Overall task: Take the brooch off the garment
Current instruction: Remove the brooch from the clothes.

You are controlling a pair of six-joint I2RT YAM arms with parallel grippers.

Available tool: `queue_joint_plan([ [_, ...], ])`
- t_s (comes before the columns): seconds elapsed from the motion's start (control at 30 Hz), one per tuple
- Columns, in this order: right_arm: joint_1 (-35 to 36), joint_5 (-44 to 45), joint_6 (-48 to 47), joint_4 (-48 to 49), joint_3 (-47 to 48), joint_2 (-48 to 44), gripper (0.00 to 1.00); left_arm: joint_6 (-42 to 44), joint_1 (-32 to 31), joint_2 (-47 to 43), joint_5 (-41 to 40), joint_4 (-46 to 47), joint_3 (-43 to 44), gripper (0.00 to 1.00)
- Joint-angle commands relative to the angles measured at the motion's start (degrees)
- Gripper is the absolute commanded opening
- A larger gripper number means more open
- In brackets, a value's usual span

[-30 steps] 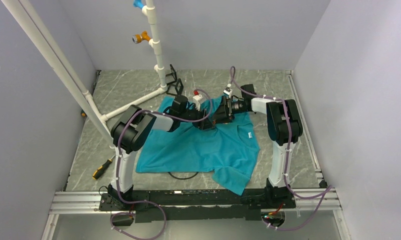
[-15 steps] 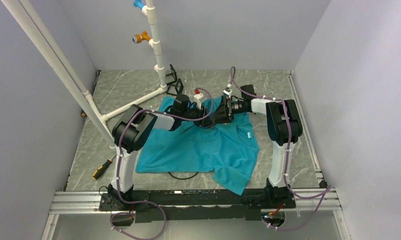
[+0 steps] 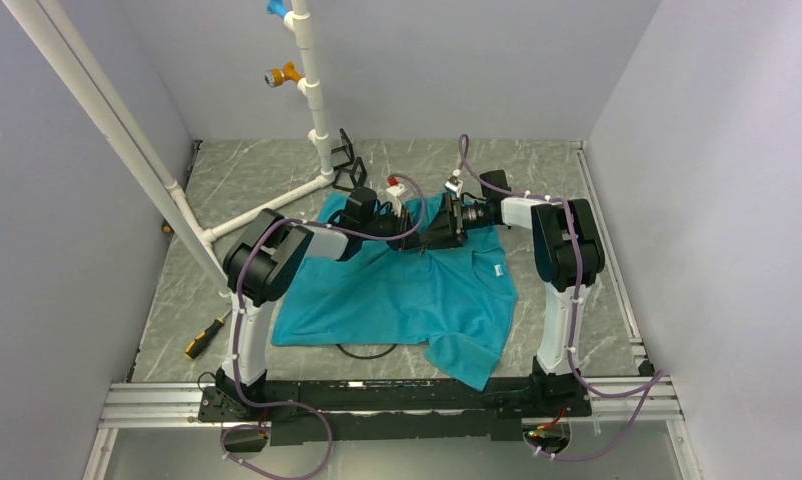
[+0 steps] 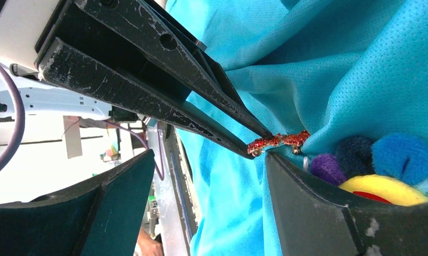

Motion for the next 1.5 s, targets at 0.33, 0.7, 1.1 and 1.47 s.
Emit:
queue_joint_plan([
  [0.33, -1.81, 4.19, -10.92, -8.90, 3.22, -4.46, 0.77, 1.71, 1.35, -2.43, 0.51, -2.83, -1.02, 0.00],
  [0.7, -2.92, 12.23, -25.61, -15.65, 2.72, -8.79, 0.65, 4.36, 1.34, -5.53, 8.68, -8.16, -0.33, 0.00],
  [1.1, -1.71, 9.36, -41.50, -19.95, 4.25, -10.21, 0.58, 7.03, 1.35, -5.83, 17.44, -13.91, 2.55, 0.00],
  [1.47, 2.95, 9.49, -47.75, -20.36, 4.79, -6.84, 0.57, 6.32, 1.42, -4.00, 21.47, -13.85, 4.55, 0.00],
])
